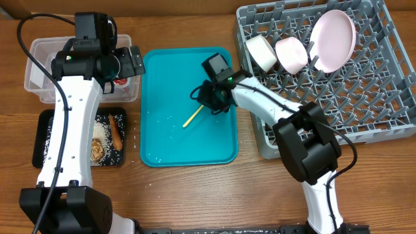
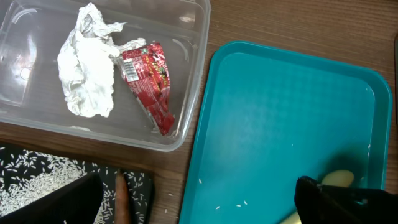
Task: Sort waste into correct bins and load items into the dishwasher
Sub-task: 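Lift the spoon and carry it right over the dish rack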
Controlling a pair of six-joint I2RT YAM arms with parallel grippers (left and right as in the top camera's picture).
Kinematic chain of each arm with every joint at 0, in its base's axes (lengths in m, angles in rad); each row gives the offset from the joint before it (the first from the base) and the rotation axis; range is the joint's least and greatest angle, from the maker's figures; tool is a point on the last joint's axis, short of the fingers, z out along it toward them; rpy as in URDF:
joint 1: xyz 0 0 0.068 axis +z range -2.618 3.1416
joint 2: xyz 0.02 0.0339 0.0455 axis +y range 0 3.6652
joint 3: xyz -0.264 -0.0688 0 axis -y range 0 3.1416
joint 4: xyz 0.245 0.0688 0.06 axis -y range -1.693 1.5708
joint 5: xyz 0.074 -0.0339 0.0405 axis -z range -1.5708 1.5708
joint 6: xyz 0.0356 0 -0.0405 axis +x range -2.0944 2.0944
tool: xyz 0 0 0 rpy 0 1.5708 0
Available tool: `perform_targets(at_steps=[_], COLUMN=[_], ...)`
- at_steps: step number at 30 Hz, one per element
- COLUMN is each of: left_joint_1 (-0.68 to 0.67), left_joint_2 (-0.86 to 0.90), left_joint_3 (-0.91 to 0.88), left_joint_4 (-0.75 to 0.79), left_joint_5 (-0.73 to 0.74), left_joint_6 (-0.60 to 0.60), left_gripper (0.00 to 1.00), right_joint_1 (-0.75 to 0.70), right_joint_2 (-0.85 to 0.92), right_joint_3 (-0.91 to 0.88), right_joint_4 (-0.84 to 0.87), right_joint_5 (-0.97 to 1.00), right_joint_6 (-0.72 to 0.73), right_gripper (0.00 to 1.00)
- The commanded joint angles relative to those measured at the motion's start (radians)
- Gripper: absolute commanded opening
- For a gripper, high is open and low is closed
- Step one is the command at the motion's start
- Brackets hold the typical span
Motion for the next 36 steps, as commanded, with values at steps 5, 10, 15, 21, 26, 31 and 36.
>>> perform_targets(at_steps=[5, 10, 15, 21, 26, 31, 36], left_joint_1=[0.004, 0.004, 0.004, 0.004, 0.004, 0.004, 0.004], left_joint_2=[0.003, 0.003, 0.003, 0.003, 0.003, 0.003, 0.003], left_joint_3=[0.012, 0.012, 0.012, 0.012, 0.012, 0.012, 0.012], left_joint_4=[-0.001, -0.002, -0.002, -0.003, -0.002, -0.003, -0.003], left_joint_5=[-0.013, -0.013, -0.013, -0.013, -0.013, -0.013, -0.013], left_joint_6=[-0.011, -0.011, -0.011, -0.011, -0.011, -0.011, -0.011], left_gripper=[1.00, 1.00, 1.00, 1.00, 1.00, 1.00, 1.00], right_joint_1=[-0.072, -0.078, -0.090, -0.209, -0.382, -0.504, -0.578], right_joint_2=[-0.079, -0.190, -0.357, -0.497, -0.513, -0.510, -0.509], right_joint_3=[0.099, 0.175, 0.243, 0.256, 0.243, 0.136, -0.004], right_joint_4=[-0.180, -0.299, -0.402, -0.542, -0.651, -0.615, -0.490], right_joint_5=[-0.024, -0.011, -0.005, 0.144, 0.287, 0.335, 0.332], right_joint_6=[-0.258, -0.288, -0.324, -0.251, -0.172, -0.062, -0.045], right_gripper=[0.04, 0.04, 0.04, 0.04, 0.04, 0.04, 0.04])
